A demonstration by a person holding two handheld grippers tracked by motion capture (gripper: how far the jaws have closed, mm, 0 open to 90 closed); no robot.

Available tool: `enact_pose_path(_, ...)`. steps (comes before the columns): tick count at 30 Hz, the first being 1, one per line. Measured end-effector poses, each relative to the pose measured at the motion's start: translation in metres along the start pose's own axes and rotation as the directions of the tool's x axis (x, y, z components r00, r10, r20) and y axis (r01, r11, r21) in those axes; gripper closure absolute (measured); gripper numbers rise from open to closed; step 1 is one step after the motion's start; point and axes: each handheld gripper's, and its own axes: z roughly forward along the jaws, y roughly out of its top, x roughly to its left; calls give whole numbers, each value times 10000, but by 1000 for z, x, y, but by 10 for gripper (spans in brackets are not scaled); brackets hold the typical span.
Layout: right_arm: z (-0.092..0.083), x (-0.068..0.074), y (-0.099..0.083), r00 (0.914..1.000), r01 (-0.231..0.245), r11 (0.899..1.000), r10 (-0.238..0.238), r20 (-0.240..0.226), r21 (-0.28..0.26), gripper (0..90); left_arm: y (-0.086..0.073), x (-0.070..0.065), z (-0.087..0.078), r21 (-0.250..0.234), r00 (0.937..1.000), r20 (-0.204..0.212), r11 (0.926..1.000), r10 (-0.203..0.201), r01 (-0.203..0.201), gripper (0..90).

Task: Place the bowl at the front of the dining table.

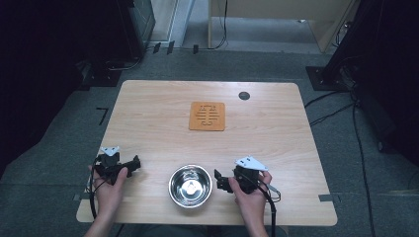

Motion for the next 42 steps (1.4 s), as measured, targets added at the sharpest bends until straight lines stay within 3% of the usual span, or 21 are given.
enact_pose_path(12, 3, 8, -2, 9995, 128, 9999, -127, -296, 36, 65, 0, 0, 0, -2, 10000, 13, 10000, 14, -14, 0)
enact_pose_path(20, 8, 14, -5, 9946, 358, 9990, -330, -980, 269, 72, 0, 0, 0, 0, 10000, 14, 10000, 14, -14, 0)
enact_pose_path(26, 11, 17, -6, 9920, 437, 9983, -387, -1200, 392, 72, 0, 0, 0, -5, 10000, 22, 10000, 15, -15, 0)
enact_pose_path(35, 19, 24, -10, 9891, 584, 9955, -476, -1396, 742, 71, 0, 0, 0, -5, 10000, 37, 10000, 32, -32, 0)
enact_pose_path(39, 21, 27, -11, 9911, 599, 9943, -487, -1239, 881, 73, 0, 0, 0, -6, 10000, 41, 10000, 37, -37, 0)
enact_pose_path(42, 24, 29, -12, 9912, 626, 9919, -488, -1231, 1108, 122, 0, 0, 0, -7, 10000, 42, 10000, 39, -39, 0)
